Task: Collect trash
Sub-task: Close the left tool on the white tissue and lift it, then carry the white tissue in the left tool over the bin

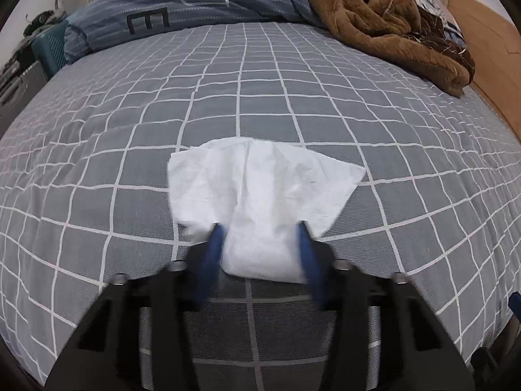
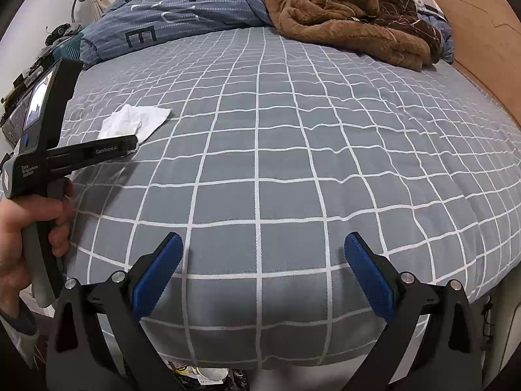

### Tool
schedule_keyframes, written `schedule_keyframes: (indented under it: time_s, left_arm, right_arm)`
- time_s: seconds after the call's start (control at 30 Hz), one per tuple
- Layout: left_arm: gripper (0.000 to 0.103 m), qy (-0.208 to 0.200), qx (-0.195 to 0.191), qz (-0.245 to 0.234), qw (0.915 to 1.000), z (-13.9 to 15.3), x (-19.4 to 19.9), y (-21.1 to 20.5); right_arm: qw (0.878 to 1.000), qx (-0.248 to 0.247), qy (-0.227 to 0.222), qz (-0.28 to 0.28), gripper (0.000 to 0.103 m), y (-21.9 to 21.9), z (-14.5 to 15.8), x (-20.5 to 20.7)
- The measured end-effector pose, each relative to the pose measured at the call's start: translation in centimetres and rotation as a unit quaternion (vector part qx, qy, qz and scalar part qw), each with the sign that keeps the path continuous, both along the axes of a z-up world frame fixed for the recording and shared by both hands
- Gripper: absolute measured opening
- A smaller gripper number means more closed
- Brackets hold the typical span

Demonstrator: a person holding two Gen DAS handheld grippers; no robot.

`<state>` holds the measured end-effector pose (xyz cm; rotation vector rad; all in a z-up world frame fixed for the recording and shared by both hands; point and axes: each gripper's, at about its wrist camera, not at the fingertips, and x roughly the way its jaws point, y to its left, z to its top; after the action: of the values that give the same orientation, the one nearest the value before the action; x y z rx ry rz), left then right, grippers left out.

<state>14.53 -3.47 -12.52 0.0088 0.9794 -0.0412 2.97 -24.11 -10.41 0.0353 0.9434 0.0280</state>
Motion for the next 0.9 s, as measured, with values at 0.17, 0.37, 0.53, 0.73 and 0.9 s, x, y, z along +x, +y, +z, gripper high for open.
schedule_keyframes:
  time_s: [0.17,0.37,0.53,0.73,0.9]
  left_arm:
    - [0.004,-0.001,-0.021,0.007,0.9998,0.5,-0.5,0.8]
    - [0.004,-0.007,-0.028,0.003,0.9996,1.3,-1.8,1.0]
    - [0.004,-0.006,-0.032,0.0,0.9995,2.0,-3.2,1.1]
    - [0.004,-0.003,-0.044,-0.003,0.999,3.1,-5.4,1.7]
    - [0.004,-0.011,-0.035,-0.014,0.9992,4.5,-7.9,1.4]
  right_arm:
    - [1.0,-0.002,-0.002,0.001,0.095,-0.1,0.0,0.2]
    - [1.0,0.002,-0.004,-0.001,0.095,-0.2,0.3,0.3]
    - [1.0,0.004,-0.011,-0.001,0.095,0.0,0.9,0.3]
    - [1.0,-0.001,-0.026,-0.004,0.095,0.2,2.0,-0.1]
    - [0.999,0.008,-0.032,-0.013,0.095,-0.1,3.0,-0.7]
